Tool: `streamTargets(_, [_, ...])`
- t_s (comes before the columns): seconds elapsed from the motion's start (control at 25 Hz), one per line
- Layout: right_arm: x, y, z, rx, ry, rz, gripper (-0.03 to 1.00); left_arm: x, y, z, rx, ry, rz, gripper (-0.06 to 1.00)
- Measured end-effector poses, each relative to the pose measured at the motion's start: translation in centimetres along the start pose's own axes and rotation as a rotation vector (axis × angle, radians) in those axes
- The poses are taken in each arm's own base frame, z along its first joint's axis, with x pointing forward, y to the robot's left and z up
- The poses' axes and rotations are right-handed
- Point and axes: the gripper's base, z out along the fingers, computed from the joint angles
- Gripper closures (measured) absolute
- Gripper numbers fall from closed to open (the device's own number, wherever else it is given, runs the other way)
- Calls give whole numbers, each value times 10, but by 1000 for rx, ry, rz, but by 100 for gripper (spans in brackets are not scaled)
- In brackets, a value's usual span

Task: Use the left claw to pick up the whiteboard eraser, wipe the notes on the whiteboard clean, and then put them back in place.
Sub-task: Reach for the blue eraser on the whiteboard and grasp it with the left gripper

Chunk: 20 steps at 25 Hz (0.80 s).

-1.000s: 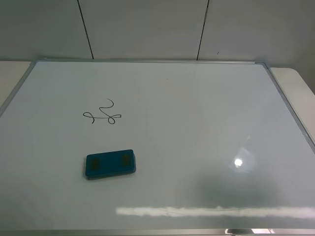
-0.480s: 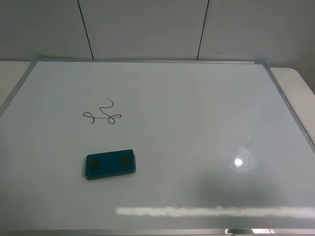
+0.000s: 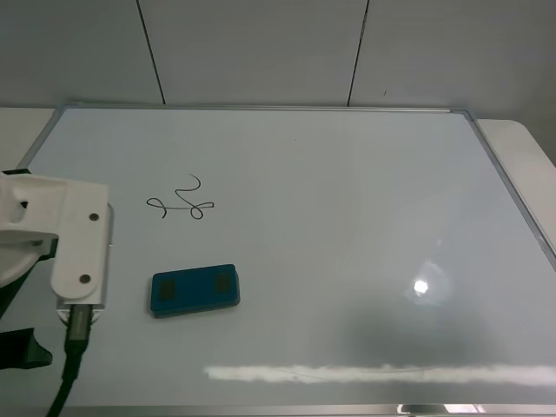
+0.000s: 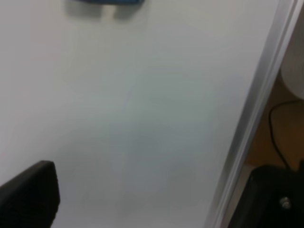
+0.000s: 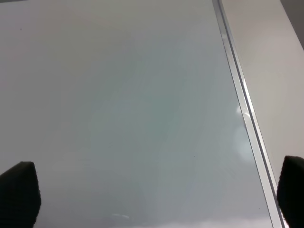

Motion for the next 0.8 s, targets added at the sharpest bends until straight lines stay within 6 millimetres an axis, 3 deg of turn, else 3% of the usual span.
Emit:
streamTargets(0.56, [0,0,0,0,0,0,-3,-80,33,43,-78,41,80,-5])
streamTargets(0.8, [0,0,0,0,0,0,-3,-93,36,67,-59,45,90,-5])
